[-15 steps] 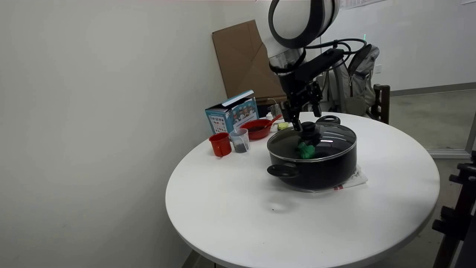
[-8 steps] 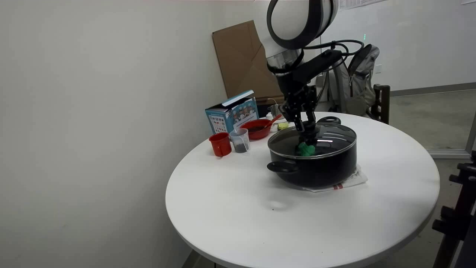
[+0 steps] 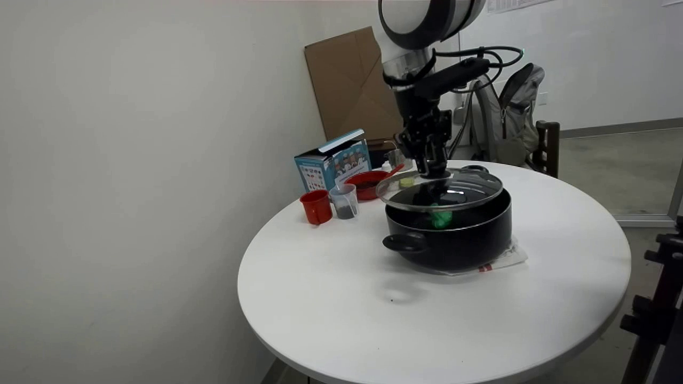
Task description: Take the lid off the pot, put its contents om the table, then place the lid on the pot
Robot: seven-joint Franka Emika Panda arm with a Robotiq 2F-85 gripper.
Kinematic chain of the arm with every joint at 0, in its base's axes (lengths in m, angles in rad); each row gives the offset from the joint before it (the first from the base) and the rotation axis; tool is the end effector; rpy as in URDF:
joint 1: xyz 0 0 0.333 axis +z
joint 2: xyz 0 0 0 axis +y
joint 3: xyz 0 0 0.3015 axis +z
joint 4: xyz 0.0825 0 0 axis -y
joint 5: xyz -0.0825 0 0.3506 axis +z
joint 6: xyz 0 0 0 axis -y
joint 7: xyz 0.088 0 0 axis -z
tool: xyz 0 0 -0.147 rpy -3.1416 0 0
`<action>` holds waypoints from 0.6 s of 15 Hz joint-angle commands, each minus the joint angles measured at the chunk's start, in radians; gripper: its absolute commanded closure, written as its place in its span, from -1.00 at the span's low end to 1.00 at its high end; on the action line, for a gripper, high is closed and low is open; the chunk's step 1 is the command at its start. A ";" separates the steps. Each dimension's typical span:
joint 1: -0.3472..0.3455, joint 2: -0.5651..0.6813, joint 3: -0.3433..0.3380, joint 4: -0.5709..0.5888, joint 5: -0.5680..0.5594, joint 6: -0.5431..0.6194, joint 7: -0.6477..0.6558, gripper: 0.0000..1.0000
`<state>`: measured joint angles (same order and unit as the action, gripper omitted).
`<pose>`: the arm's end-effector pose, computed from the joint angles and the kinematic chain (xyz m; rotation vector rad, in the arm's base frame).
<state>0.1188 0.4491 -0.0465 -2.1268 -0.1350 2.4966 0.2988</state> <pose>0.5379 0.0356 0.1639 3.0253 -0.1689 -0.0915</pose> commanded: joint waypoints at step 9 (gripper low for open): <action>-0.209 -0.200 -0.119 0.116 0.062 -0.125 -0.033 0.52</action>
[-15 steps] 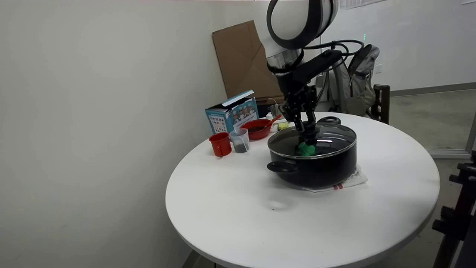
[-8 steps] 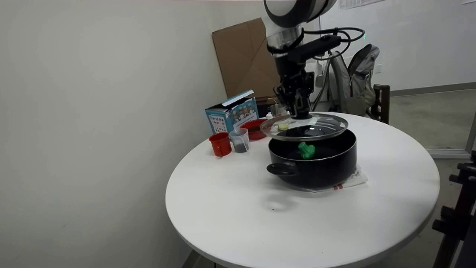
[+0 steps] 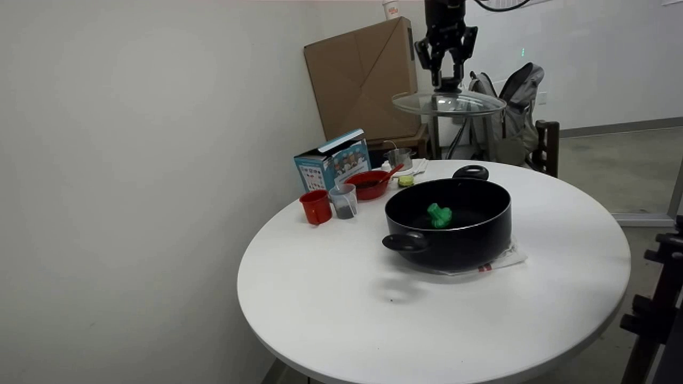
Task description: Take the lid off the pot, put its contents om the table, then place the lid on the pot
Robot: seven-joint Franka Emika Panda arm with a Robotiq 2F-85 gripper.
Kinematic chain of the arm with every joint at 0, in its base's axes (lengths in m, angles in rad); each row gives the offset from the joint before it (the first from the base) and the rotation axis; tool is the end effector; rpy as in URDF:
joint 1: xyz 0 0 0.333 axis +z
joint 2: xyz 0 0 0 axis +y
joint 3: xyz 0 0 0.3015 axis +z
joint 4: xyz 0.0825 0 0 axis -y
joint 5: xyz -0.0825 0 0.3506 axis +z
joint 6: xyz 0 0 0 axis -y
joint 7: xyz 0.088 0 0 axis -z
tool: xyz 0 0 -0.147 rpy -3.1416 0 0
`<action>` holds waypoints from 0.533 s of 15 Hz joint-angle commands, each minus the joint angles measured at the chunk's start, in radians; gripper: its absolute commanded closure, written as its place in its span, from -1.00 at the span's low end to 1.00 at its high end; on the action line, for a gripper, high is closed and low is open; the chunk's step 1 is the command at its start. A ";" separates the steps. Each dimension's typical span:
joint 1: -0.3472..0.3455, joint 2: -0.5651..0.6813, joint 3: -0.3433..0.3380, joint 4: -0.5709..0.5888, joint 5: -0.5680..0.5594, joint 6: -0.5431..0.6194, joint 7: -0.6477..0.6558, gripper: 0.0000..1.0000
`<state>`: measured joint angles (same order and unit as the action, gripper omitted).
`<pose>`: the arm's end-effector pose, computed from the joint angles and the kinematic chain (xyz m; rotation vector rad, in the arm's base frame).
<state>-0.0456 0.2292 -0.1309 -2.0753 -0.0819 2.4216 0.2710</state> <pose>0.5601 -0.1015 0.2999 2.9985 -0.5828 0.1869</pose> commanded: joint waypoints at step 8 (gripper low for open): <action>-0.158 0.238 -0.110 0.210 0.037 -0.112 0.010 0.52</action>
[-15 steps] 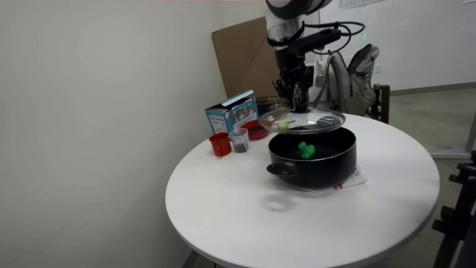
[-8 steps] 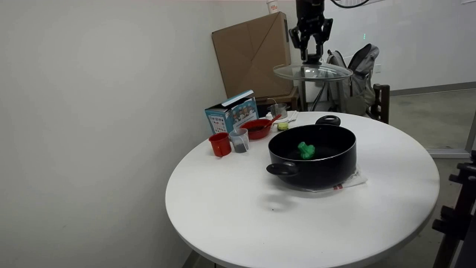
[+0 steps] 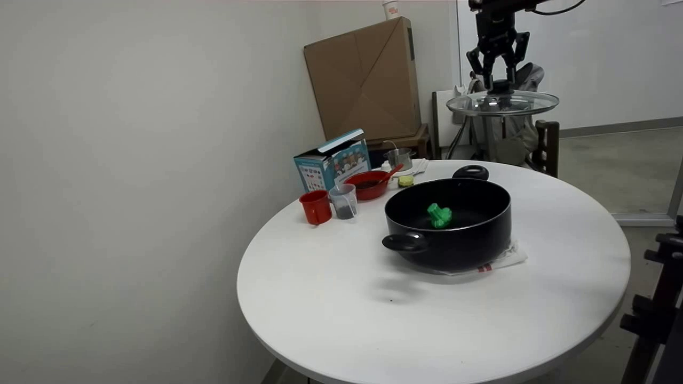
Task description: Take the lid off the pot, put its contents om the table, then place the lid on the pot
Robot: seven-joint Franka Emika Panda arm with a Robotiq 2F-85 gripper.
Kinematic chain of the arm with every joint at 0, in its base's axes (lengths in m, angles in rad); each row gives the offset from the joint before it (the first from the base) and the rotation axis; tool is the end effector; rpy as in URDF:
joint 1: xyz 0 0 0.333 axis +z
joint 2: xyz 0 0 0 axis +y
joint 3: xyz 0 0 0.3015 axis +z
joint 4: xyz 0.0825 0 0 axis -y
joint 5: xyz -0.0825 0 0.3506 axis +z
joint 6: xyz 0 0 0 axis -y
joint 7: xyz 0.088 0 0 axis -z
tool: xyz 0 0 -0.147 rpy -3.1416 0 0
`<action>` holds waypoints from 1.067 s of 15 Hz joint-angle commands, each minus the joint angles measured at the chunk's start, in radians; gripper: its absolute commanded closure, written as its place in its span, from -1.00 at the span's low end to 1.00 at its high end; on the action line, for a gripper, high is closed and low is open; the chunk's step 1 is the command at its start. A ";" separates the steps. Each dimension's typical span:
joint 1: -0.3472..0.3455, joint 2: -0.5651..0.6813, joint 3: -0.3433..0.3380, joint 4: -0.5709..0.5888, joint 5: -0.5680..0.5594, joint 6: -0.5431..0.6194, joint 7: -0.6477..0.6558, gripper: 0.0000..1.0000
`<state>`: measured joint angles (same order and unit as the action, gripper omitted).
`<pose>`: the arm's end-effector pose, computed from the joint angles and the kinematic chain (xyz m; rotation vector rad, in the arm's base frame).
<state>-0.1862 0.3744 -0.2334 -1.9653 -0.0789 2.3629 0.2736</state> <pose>0.5375 -0.2400 0.2601 2.8555 -0.9160 0.0313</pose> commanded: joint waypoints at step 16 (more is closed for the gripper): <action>-0.031 0.628 -0.011 0.637 0.038 -0.265 0.057 0.52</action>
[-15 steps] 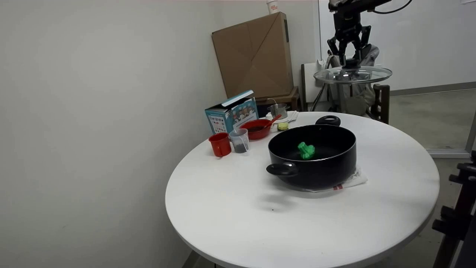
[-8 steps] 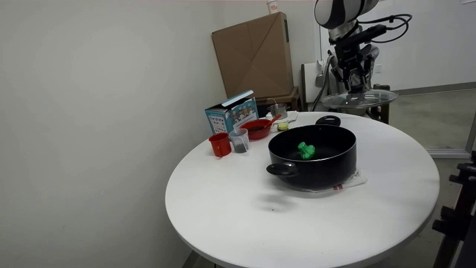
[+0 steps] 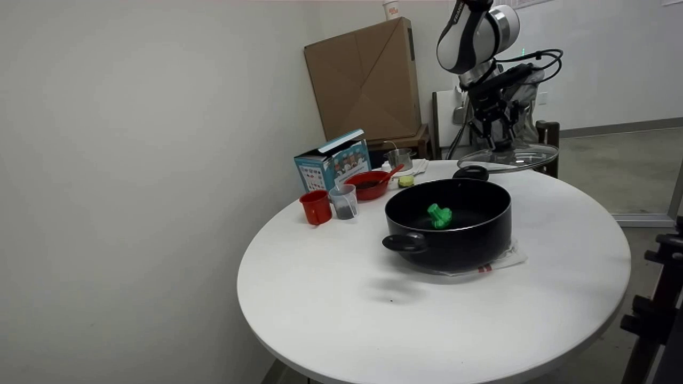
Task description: Take the lid off the pot, put its contents om the table, then place the lid on the pot
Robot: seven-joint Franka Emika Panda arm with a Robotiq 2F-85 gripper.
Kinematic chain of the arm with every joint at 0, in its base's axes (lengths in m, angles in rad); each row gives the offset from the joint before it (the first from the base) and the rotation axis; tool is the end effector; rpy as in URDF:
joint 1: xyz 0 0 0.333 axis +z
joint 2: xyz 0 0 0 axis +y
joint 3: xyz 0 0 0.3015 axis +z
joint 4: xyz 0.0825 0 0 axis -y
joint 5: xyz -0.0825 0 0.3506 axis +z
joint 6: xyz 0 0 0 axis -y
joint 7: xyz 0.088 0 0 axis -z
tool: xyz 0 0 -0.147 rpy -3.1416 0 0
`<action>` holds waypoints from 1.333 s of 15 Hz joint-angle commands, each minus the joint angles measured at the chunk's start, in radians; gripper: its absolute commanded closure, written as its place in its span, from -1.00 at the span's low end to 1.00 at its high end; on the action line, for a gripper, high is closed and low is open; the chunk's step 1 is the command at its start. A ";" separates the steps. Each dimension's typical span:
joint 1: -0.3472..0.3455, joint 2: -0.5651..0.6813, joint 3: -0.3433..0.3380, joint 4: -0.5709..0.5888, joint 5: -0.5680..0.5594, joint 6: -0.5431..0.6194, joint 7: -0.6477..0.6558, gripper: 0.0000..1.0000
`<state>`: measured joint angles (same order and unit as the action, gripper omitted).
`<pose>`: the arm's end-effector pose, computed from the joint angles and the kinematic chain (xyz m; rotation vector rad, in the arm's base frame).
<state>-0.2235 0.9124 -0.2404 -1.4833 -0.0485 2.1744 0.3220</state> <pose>0.5830 -0.2790 0.1020 2.7372 -0.9720 -0.3150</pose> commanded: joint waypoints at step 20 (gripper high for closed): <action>0.047 0.227 0.063 0.310 0.018 -0.048 -0.035 -1.00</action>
<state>-0.1690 1.1980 -0.2004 -1.1364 -0.0484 2.1353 0.3172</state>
